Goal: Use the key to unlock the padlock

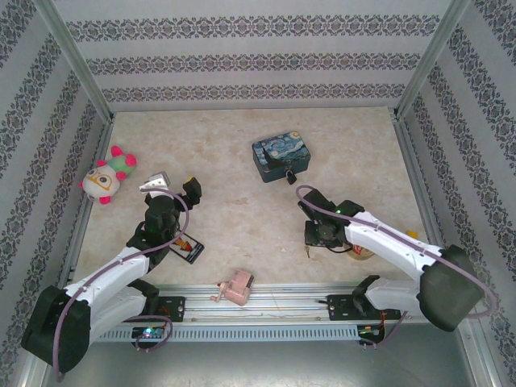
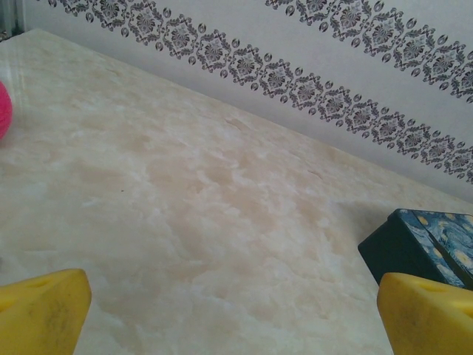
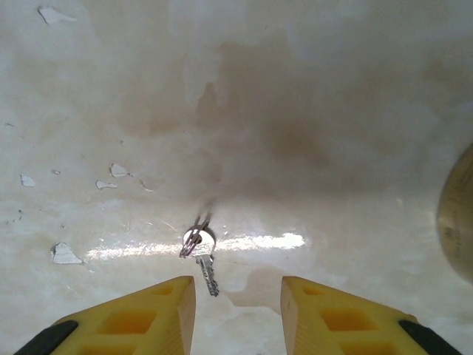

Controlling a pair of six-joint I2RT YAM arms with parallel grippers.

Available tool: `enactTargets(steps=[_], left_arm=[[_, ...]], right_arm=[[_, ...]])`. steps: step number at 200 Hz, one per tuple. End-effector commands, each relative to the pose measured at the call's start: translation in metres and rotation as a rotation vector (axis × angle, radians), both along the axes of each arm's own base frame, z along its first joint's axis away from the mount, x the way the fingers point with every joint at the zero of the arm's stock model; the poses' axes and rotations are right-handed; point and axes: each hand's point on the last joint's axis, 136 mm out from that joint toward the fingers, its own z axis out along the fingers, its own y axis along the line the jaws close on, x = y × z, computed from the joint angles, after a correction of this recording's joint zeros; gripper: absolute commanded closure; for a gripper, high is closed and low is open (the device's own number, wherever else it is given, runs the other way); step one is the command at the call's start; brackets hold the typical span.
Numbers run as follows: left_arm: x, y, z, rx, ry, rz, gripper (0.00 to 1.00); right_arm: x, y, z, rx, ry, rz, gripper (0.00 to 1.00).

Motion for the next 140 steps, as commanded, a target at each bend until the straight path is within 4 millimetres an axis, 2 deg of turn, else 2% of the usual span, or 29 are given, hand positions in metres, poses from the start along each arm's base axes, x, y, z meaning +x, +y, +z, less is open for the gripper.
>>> enactTargets(steps=[1, 21, 78, 140], left_arm=[[0.001, 0.0, 0.013, -0.023, -0.03, 0.014, 0.01], [0.0, 0.0, 0.008, -0.016, -0.018, 0.015, 0.01], [0.0, 0.004, 0.002, 0.005, -0.008, 0.038, 0.01], [0.0, 0.003, -0.003, 0.013, 0.011, 0.031, 0.01]], right_arm=[[-0.002, 0.012, -0.012, 0.046, 0.037, -0.002, 0.64], [0.0, 0.017, -0.018, 0.051, 0.056, 0.002, 0.64], [-0.004, 0.016, -0.034, 0.016, 0.111, 0.004, 0.65], [-0.005, 0.017, -0.043, 0.027, 0.112, -0.013, 0.67]])
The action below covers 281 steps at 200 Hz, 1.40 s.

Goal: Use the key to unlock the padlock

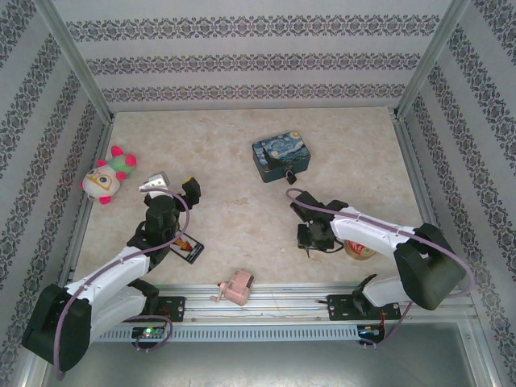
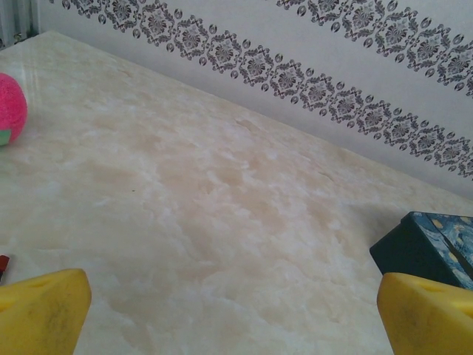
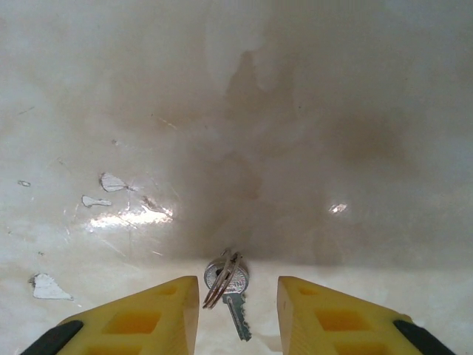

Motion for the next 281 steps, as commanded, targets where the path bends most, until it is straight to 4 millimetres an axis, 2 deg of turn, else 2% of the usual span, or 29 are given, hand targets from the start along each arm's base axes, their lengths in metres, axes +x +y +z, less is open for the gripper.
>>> enactTargets(steps=[1, 49, 97, 111, 161, 189, 223, 254, 281], left_arm=[[0.0, -0.001, 0.0, 0.001, 0.003, 0.005, 0.01], [0.0, -0.002, 0.0, -0.001, 0.006, -0.001, 0.01], [0.0, -0.001, 0.001, 0.024, 0.02, -0.001, 0.01], [-0.001, 0.0, 0.002, 0.036, 0.041, 0.002, 0.01], [-0.005, -0.008, 0.018, 0.033, -0.024, -0.059, 0.01], [-0.01, -0.02, 0.034, 0.029, -0.1, -0.146, 0.01], [-0.014, -0.038, 0.055, 0.019, -0.202, -0.259, 0.01], [-0.024, -0.065, 0.074, 0.024, -0.348, -0.426, 0.01], [-0.024, -0.102, 0.076, 0.063, -0.338, -0.624, 0.01]], right_arm=[[-0.004, 0.002, -0.006, 0.003, 0.017, -0.012, 0.67], [0.0, 0.007, -0.011, 0.014, 0.021, -0.009, 0.72], [0.002, 0.01, -0.01, 0.021, 0.028, -0.003, 1.0], [0.005, 0.014, -0.003, 0.048, 0.013, -0.004, 1.0], [0.027, 0.039, 0.048, 0.241, -0.121, -0.017, 1.0], [0.049, 0.059, 0.085, 0.426, -0.235, -0.046, 1.0], [0.085, 0.072, 0.131, 0.644, -0.4, -0.126, 1.0], [0.115, 0.079, 0.171, 0.84, -0.525, -0.185, 1.0], [0.133, 0.085, 0.204, 0.955, -0.591, -0.194, 1.0]])
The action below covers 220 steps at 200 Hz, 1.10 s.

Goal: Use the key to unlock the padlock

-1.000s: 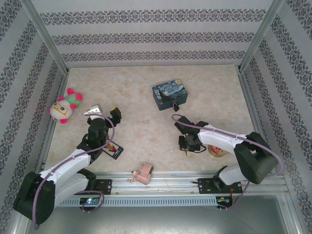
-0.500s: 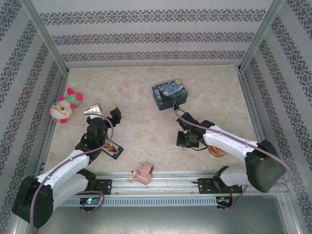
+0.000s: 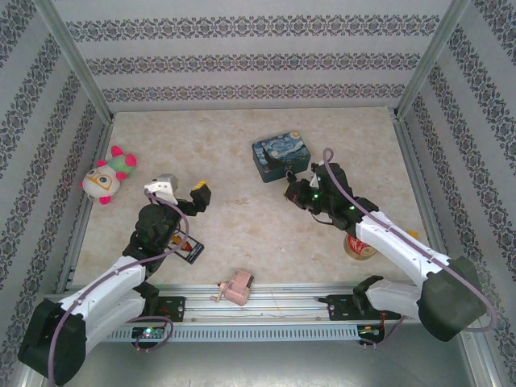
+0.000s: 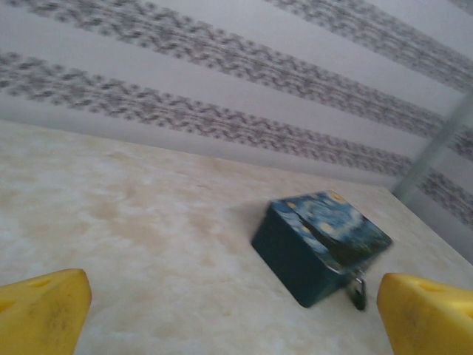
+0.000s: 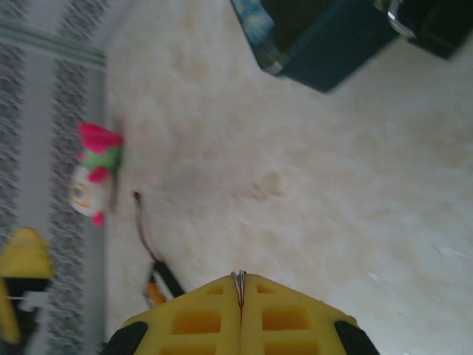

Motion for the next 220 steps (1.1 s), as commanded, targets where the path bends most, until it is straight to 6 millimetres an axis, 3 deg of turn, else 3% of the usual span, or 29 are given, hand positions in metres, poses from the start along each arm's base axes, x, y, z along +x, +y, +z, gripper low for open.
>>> enactTargets(steps=[1, 42, 75, 115, 154, 220], left_arm=[[-0.008, -0.043, 0.034, 0.032, -0.133, -0.226, 0.01], [-0.031, -0.108, 0.035, 0.215, -0.298, -0.41, 0.01], [-0.032, -0.144, 0.028, 0.335, -0.362, -0.46, 0.02], [-0.017, -0.16, 0.035, 0.276, -0.507, -0.415, 0.2], [-0.001, -0.187, 0.033, 0.263, -0.515, -0.47, 0.33], [0.013, -0.191, 0.035, 0.247, -0.5, -0.435, 0.54]], right_arm=[[0.019, 0.015, 0.048, 0.181, -0.119, 0.005, 1.0], [0.033, 0.033, 0.086, 0.335, -0.165, 0.049, 1.0], [0.032, 0.047, 0.096, 0.4, -0.165, 0.089, 1.0], [0.026, 0.059, 0.097, 0.421, -0.157, 0.117, 1.0], [0.023, 0.064, 0.097, 0.442, -0.149, 0.13, 1.0], [0.022, 0.062, 0.092, 0.445, -0.142, 0.118, 1.0]])
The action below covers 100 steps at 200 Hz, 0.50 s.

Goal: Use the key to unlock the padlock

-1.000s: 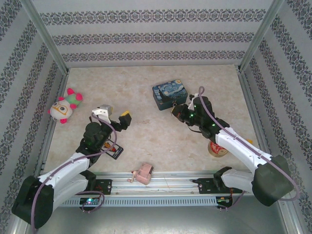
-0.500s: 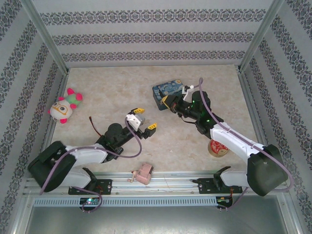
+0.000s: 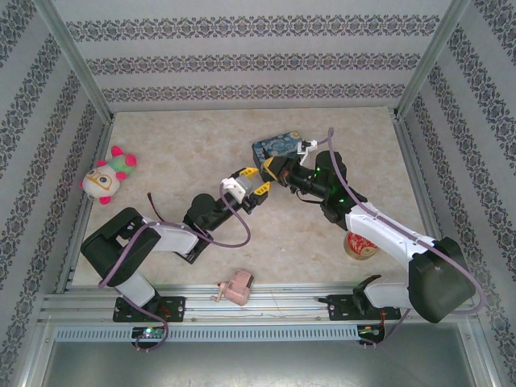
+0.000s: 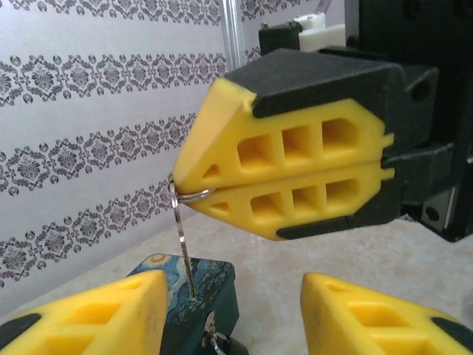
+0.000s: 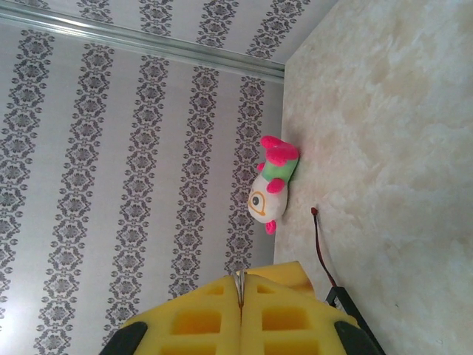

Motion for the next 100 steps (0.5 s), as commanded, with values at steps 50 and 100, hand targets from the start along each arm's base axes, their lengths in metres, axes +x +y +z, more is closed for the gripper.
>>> enactTargets(steps=[50, 100], left_arm=[[0.015, 0.002, 0.011, -0.053, -0.031, 0.074, 0.57], [0.019, 0.001, 0.012, -0.058, -0.03, 0.084, 0.58]], right_arm=[[-0.005, 0.005, 0.01, 0.033, -0.033, 0.023, 1.0], [-0.008, 0.004, 0.004, 0.027, -0.023, 0.02, 1.0]])
